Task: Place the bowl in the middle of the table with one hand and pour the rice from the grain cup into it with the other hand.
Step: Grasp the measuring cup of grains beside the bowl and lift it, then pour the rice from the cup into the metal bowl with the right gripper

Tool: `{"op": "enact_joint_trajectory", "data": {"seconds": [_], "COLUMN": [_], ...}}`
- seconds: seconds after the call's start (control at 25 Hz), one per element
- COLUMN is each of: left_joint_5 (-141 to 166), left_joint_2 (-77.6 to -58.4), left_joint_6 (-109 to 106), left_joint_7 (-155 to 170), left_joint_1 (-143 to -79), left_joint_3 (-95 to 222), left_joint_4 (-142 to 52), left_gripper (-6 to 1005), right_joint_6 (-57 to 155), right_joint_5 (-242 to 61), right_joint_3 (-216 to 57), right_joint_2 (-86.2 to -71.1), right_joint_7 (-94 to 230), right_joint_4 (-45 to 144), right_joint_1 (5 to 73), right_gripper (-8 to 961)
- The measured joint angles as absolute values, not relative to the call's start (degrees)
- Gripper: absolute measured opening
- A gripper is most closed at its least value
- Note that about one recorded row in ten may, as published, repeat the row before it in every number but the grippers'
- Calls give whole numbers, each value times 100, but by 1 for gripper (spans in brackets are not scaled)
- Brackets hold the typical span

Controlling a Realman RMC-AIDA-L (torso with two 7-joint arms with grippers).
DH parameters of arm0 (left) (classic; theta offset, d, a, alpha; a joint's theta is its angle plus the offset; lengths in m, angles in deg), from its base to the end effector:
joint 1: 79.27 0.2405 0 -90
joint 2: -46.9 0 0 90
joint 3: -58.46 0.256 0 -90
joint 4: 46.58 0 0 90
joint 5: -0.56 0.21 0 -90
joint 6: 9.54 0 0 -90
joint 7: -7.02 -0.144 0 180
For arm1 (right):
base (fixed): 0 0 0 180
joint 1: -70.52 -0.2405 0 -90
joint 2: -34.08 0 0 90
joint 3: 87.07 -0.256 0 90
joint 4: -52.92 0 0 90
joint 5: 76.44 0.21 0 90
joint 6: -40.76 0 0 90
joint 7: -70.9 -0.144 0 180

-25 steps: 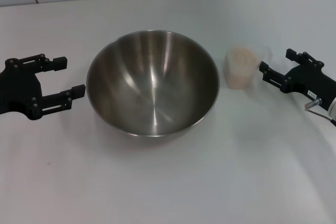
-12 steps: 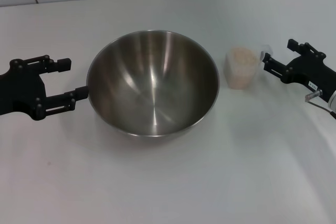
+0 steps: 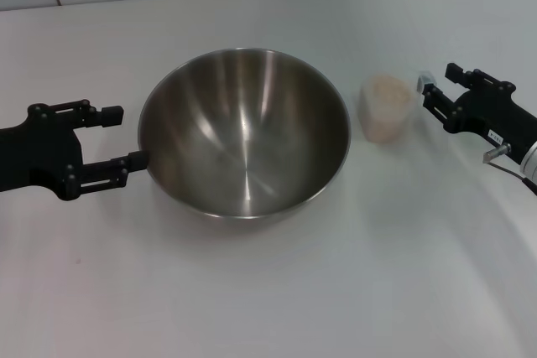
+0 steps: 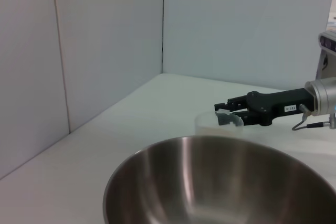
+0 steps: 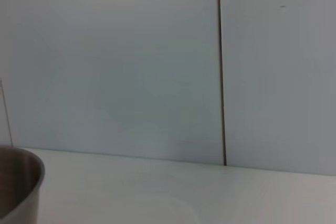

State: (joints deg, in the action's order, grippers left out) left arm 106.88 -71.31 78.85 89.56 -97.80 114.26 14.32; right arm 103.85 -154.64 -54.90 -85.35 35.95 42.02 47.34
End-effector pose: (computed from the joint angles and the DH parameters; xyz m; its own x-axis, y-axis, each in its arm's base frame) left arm -0.2527 0.3126 0.0358 0.9055 0.1681 0.3896 0.2906 -0.9148 -0.2806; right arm 0.3587 0.3144 -0.0165 0.7280 -0.1968 -0.6567 -0.6737 -0.3826 -0.6322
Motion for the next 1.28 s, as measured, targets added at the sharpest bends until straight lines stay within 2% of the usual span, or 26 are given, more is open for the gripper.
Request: {"op": "enact_joint_trajectory", "data": {"seconds": [0.4,0.6,0.8,1.08,1.28], "left_joint_5": [10779,10788,10810,10998,11058], "left_joint_2": [-7131,-7131,-7125,-7127,-7139], "left_joint_6": [7950,7958,7958,7974,7986], "left_joint_7": [9027,9067,9093,9214,9255], "left_joint_1": [-9822,-9825,-9826,-9826,-9831], "left_joint_3": [11434,11448,11501,11506,11521], "left_joint_4": [1469,1474,1479,1608,1667], "left_gripper": [703,703,703,703,703], "right_joint_6": [10528,10546,10689,12151,13157], "right_joint_5": [-15464,-15464,-15437,-15251,-15098], "right_joint_3": [-5500,-5499,-5555,-6016,-6026], "right_joint_2": [-8535,-8535,-8535,-8534,-8545], "right_joint_7": [3610,3613,3620,4120,5754], "right_joint_4": [4202,4197,4182,4149,4300], "right_joint_1": [4737,4745,4771,4917,4636], "right_gripper": [305,86,14,20,25]}}
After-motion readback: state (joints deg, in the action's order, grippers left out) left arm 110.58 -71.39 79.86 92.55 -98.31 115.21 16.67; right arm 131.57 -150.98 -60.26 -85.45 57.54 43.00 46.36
